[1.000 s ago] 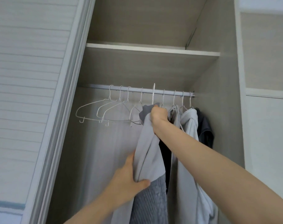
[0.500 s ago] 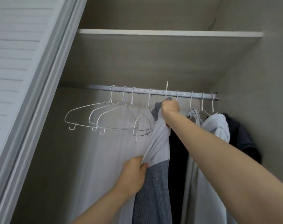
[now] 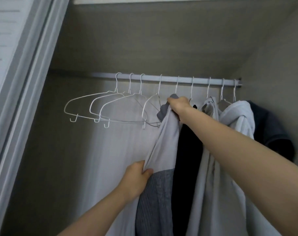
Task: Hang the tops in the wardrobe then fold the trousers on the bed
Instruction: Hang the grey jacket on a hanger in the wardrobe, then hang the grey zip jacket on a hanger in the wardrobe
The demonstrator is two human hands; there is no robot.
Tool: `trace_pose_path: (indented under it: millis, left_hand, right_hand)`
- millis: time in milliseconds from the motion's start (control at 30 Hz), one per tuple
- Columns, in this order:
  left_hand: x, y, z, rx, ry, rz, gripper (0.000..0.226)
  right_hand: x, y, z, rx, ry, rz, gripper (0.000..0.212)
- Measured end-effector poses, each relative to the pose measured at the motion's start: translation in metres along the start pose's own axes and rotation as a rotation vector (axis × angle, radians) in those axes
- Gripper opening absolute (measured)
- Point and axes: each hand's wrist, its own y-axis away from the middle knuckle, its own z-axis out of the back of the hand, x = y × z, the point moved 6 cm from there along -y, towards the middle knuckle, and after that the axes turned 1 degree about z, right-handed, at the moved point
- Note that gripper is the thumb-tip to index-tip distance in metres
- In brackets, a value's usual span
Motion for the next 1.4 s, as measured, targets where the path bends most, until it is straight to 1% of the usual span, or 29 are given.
trace_pose_path:
  millis: [33, 67, 133, 167, 200, 233, 300, 333, 400, 433, 467, 533, 600, 667, 767, 800, 833, 867, 967, 1033, 1100, 1133, 1233, 1333, 1400]
  left_hand:
    - [0.002, 0.005, 0.0, 0.001, 0.029, 0.007, 0.043]
    - [0.004, 0.012, 0.0, 0.005, 0.052, 0.015, 0.04]
    - [0.003, 0.02, 0.002, -0.008, 0.071, 0.02, 0.035]
    - [0.004, 0.024, 0.004, -0.017, 0.06, 0.023, 0.036]
    - [0.005, 0.027, 0.005, -0.021, 0.039, 0.035, 0.038]
    - [0.007, 0.033, 0.006, -0.016, 0.007, 0.049, 0.04]
    - [0.009, 0.046, 0.01, -0.004, -0.065, 0.081, 0.042]
    - [0.008, 0.051, 0.013, -0.002, -0.095, 0.086, 0.039]
    - [0.008, 0.071, 0.02, 0.019, -0.138, 0.12, 0.026]
    - [0.009, 0.078, 0.024, 0.02, -0.136, 0.142, 0.022]
    - [0.01, 0.088, 0.027, 0.028, -0.112, 0.172, 0.023]
    - [0.009, 0.114, 0.033, 0.049, -0.042, 0.228, 0.027]
    - [0.005, 0.143, 0.039, 0.06, 0.006, 0.258, 0.026]
    - [0.001, 0.171, 0.046, 0.065, -0.004, 0.269, 0.025]
    - [-0.01, 0.217, 0.062, 0.052, -0.07, 0.264, 0.024]
    - [-0.011, 0.238, 0.069, 0.046, -0.085, 0.273, 0.021]
    - [-0.013, 0.255, 0.075, 0.042, -0.084, 0.285, 0.019]
    - [-0.013, 0.281, 0.084, 0.024, -0.077, 0.313, 0.018]
    - [-0.01, 0.35, 0.109, -0.075, -0.05, 0.4, 0.019]
    - [-0.011, 0.389, 0.12, -0.135, -0.064, 0.46, 0.015]
    - [-0.014, 0.433, 0.131, -0.219, -0.095, 0.534, 0.012]
    - [-0.02, 0.458, 0.136, -0.274, -0.132, 0.571, 0.012]
    - [-0.04, 0.521, 0.138, -0.413, -0.21, 0.653, 0.012]
    - [-0.067, 0.594, 0.137, -0.578, -0.317, 0.77, 0.017]
    - [-0.091, 0.663, 0.133, -0.745, -0.371, 0.892, 0.013]
  right_hand:
    - [-0.002, 0.004, -0.004, 0.042, -0.025, -0.009, 0.023]
    - [-0.004, 0.01, -0.006, 0.072, -0.043, -0.028, 0.035]
    - [-0.003, 0.024, -0.007, 0.097, -0.027, -0.05, 0.065]
    - [-0.002, 0.03, -0.006, 0.105, 0.0, -0.046, 0.073]
    - [-0.001, 0.037, -0.005, 0.109, 0.042, -0.033, 0.072]
    - [0.002, 0.045, -0.004, 0.112, 0.094, 0.001, 0.063]
    - [0.008, 0.068, 0.0, 0.109, 0.212, 0.09, 0.038]
    - [0.012, 0.08, 0.004, 0.102, 0.277, 0.121, 0.036]
    - [0.01, 0.113, 0.011, 0.114, 0.367, 0.131, 0.052]
    - [0.009, 0.124, 0.013, 0.132, 0.373, 0.138, 0.057]
    - [0.005, 0.137, 0.016, 0.156, 0.365, 0.134, 0.057]
    - [-0.002, 0.172, 0.021, 0.194, 0.358, 0.113, 0.052]
    - [-0.012, 0.204, 0.025, 0.221, 0.339, 0.09, 0.05]
    - [-0.025, 0.24, 0.028, 0.255, 0.297, 0.049, 0.05]
    - [-0.045, 0.294, 0.025, 0.351, 0.239, -0.017, 0.032]
    - [-0.053, 0.315, 0.022, 0.374, 0.218, -0.043, 0.033]
    - [-0.059, 0.333, 0.02, 0.389, 0.195, -0.069, 0.039]
    - [-0.066, 0.358, 0.015, 0.421, 0.166, -0.1, 0.039]
    - [-0.079, 0.426, -0.001, 0.531, 0.002, -0.207, 0.024]
    - [-0.085, 0.461, -0.009, 0.579, -0.058, -0.228, 0.021]
    - [-0.085, 0.501, -0.02, 0.686, -0.121, -0.238, 0.019]
    - [-0.087, 0.523, -0.027, 0.754, -0.157, -0.24, 0.018]
    - [-0.095, 0.574, -0.035, 0.87, -0.227, -0.225, 0.016]
    - [-0.096, 0.633, -0.045, 1.022, -0.302, -0.189, 0.017]
    - [-0.094, 0.692, -0.05, 1.192, -0.333, -0.16, 0.019]
